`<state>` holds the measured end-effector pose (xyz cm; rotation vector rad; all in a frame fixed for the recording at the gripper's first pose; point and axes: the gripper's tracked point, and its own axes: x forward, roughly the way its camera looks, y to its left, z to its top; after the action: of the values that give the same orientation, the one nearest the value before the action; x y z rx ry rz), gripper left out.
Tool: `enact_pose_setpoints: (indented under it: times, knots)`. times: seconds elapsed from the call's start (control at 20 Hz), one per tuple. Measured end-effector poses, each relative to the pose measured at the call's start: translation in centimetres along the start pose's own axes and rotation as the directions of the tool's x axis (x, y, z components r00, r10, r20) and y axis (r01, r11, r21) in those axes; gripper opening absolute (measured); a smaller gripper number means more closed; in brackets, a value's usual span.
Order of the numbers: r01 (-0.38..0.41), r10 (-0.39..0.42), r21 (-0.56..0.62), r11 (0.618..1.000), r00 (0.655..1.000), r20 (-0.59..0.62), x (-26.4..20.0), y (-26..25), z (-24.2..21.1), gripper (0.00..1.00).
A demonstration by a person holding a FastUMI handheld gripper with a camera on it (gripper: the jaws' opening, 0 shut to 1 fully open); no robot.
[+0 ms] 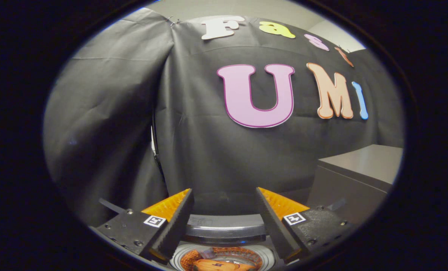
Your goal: Put the clothes into the washing machine and then close the washing machine lid.
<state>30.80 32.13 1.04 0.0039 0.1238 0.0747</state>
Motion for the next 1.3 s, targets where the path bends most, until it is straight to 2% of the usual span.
enact_pose_setpoints:
  times: [0.1, 0.4, 0.55, 0.9, 1.3]
  knots:
    - [0.012, -0.012, 0.011, 1.0, 1.0, -0.021, -1.0, -0.3, -2.2, 0.97]
    - [-0.036, 0.036, 0.012, 0.999, 0.997, -0.072, -3.7, 0.9, -8.5, 0.98]
    - [-0.03, 0.031, 0.011, 0.999, 0.995, -0.099, -4.5, 0.3, -10.7, 0.99]
    - [-0.012, 0.014, 0.018, 1.0, 0.989, -0.146, -6.4, -1.0, -13.2, 0.99]
    - [-0.027, 0.032, 0.03, 0.999, 0.984, -0.177, -10.7, -1.7, -13.0, 0.99]
